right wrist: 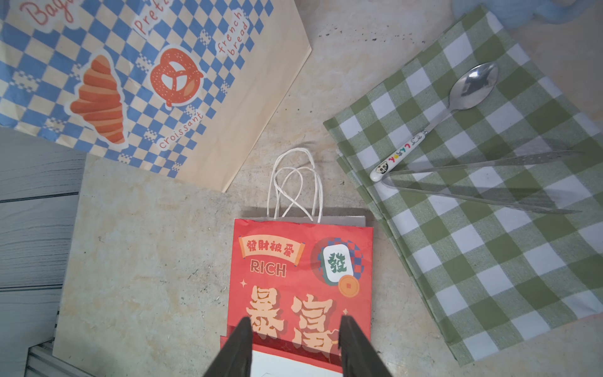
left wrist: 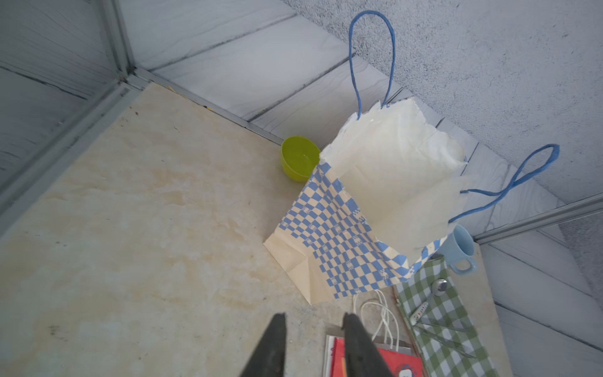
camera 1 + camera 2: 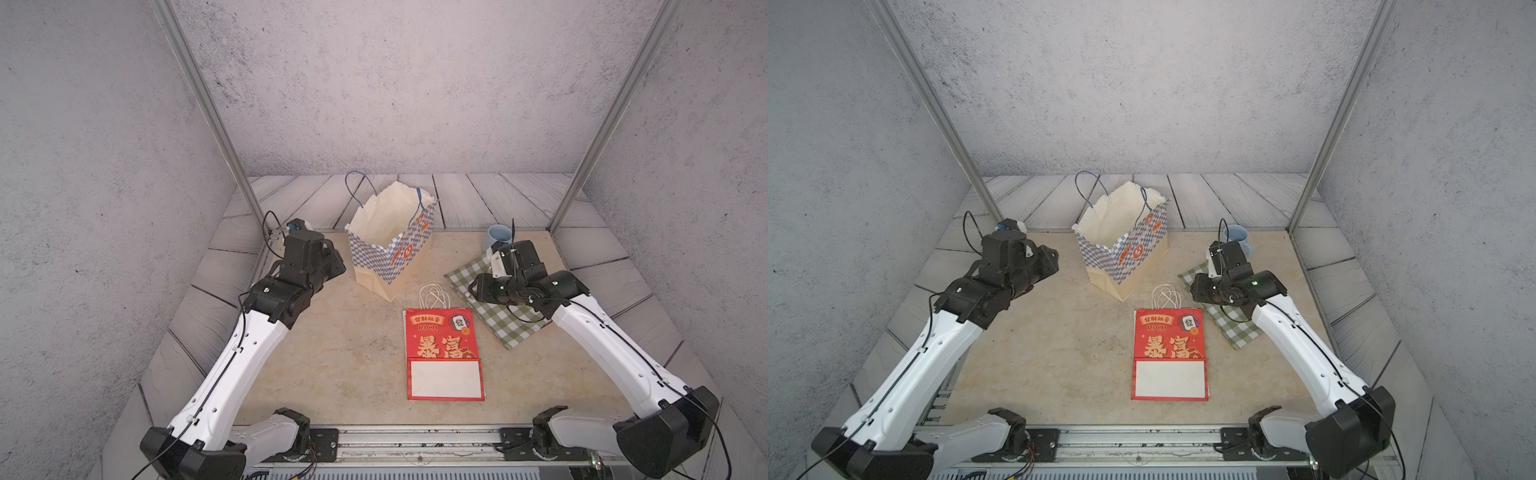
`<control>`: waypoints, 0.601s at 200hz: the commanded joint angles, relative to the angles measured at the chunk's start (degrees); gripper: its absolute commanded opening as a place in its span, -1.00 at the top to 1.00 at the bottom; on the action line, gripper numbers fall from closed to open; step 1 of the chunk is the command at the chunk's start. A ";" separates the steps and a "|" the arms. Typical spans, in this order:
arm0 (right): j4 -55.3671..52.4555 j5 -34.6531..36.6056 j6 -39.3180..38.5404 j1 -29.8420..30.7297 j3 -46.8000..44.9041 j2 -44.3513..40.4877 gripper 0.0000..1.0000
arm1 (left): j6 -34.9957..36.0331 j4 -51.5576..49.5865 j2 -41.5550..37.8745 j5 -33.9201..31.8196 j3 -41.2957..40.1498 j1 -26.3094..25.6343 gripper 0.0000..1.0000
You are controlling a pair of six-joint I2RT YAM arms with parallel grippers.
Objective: Put away the paper bag
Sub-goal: Move the paper bag to the center of the board.
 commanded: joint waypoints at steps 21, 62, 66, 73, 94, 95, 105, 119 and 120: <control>1.83 3.77 -3.08 -0.01 1.37 2.13 0.09 | -7.83 -2.87 8.27 3.99 8.61 0.27 -0.08; 2.08 4.38 -3.27 0.06 3.63 4.70 0.09 | -10.26 -7.32 16.46 3.52 16.13 -0.04 -0.62; 2.07 4.39 -3.11 0.02 3.73 4.87 0.08 | -9.97 -7.95 17.15 3.04 16.76 -0.09 -0.63; 2.46 4.36 -2.71 0.00 3.67 5.05 0.08 | -9.66 -8.80 18.21 2.38 17.61 -0.18 -0.65; 3.50 4.68 -2.45 -0.01 3.30 5.42 0.08 | -9.22 -9.49 21.06 1.53 19.27 -0.17 -0.78; 3.52 4.69 -2.39 -0.01 3.31 5.47 0.08 | -9.20 -9.50 21.23 1.53 19.37 -0.17 -0.78; 3.30 5.10 -2.23 0.03 3.49 5.65 0.08 | -9.01 -9.80 22.98 1.95 20.70 -0.17 -0.78; 3.26 5.30 -2.17 -0.01 3.36 5.62 0.08 | -8.45 -10.69 25.57 1.81 23.27 -0.39 -0.74; 3.26 5.36 -2.17 -0.01 3.38 5.61 0.08 | -8.42 -10.76 25.73 1.76 23.35 -0.41 -0.74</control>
